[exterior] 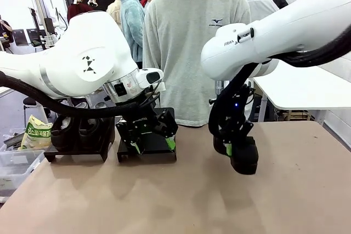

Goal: Organize the shoes by placing them on the stand.
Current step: Pick up one Shoe and place it in the middle of the table.

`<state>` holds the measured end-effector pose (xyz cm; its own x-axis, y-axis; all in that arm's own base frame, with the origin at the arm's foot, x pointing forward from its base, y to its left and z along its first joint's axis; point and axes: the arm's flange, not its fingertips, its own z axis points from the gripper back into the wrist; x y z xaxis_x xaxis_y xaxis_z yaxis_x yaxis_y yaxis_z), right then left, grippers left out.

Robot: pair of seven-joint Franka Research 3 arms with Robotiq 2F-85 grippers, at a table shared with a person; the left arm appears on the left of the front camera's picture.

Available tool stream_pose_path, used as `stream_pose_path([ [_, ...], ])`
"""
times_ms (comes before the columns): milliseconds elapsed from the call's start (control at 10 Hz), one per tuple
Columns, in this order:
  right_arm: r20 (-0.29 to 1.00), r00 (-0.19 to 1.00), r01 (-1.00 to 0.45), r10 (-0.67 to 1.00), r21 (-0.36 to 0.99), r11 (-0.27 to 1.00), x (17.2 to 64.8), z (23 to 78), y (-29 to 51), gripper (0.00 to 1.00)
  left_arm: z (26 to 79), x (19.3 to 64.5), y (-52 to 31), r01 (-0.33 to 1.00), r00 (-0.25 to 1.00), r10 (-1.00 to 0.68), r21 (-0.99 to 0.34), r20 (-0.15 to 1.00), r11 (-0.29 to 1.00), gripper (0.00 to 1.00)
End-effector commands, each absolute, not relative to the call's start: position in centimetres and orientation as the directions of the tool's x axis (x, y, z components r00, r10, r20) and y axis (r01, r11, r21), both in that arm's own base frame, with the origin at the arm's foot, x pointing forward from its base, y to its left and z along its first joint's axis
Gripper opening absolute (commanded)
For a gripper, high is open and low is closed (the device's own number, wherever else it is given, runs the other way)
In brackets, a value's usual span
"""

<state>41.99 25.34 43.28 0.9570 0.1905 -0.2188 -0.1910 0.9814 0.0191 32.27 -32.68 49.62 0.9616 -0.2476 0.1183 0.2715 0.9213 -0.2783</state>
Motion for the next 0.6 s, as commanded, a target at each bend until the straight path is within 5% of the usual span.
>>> stream_pose_path([
  [0,-0.28,0.935,-0.204,0.217,0.073,0.976,40.0,41.9,25.8,0.0,49.8,32.3,-32.5,0.272,0.962,-0.251,-0.287,0.108,0.919,1.0],
  [500,-0.38,0.888,-0.219,0.259,0.147,0.965,40.4,37.3,27.0,0.0,49.8,32.3,-32.5,0.272,0.962,-0.251,-0.287,0.108,0.919,1.0],
])
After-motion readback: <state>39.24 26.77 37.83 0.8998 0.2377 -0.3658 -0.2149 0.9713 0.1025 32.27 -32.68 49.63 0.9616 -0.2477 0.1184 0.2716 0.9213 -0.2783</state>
